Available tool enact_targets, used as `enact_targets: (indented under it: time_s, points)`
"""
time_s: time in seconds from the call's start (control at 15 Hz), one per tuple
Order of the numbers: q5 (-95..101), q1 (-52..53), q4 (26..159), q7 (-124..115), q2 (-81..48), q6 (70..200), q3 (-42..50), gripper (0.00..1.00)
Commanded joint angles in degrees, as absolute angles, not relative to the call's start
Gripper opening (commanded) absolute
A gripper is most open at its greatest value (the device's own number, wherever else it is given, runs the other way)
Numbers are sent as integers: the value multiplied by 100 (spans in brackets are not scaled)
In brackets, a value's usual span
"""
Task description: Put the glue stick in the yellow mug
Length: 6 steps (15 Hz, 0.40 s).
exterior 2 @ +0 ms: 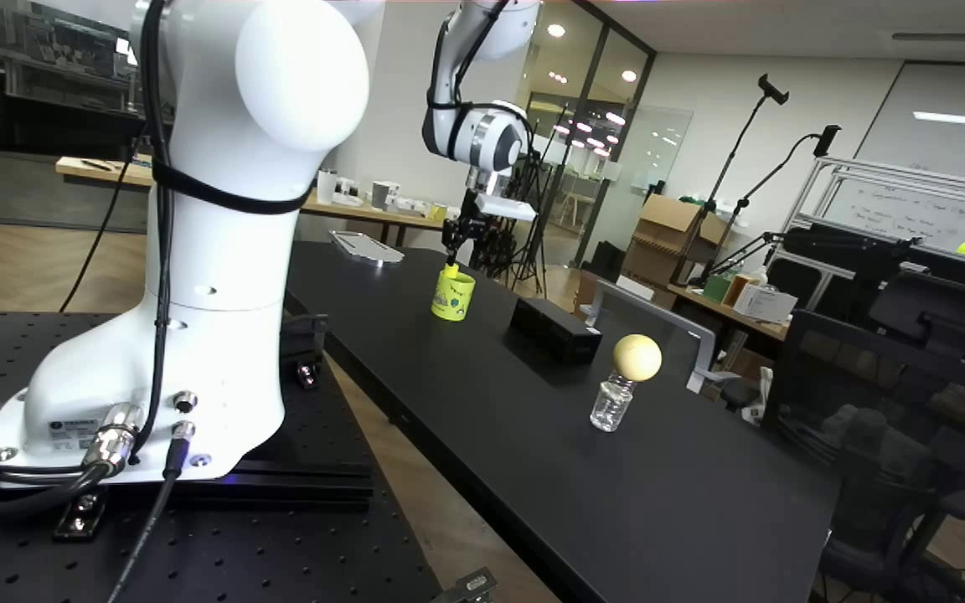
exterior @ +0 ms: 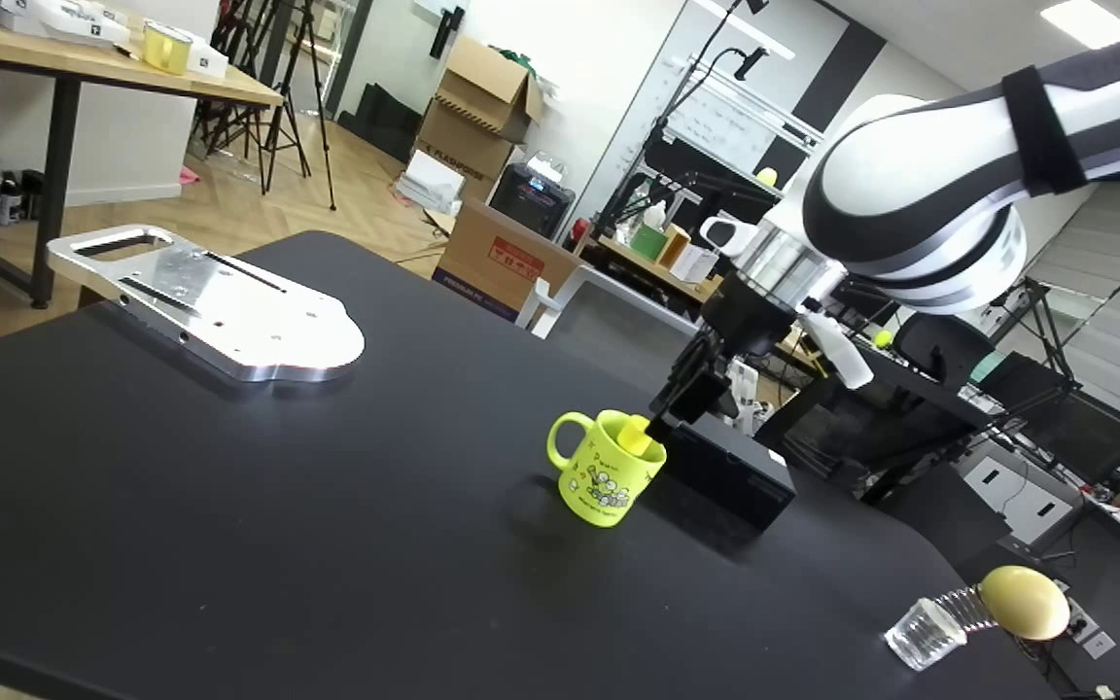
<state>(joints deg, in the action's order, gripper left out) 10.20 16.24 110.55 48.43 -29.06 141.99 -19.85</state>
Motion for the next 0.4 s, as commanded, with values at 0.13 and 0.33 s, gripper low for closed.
enact_targets:
  time_s: [0.13, 0.33]
  points:
    - [1078, 1673, 11236, 4539, -2223, 13786, -1953, 100]
    - [1015, 1627, 11056, 4791, -2385, 13677, -2001, 100]
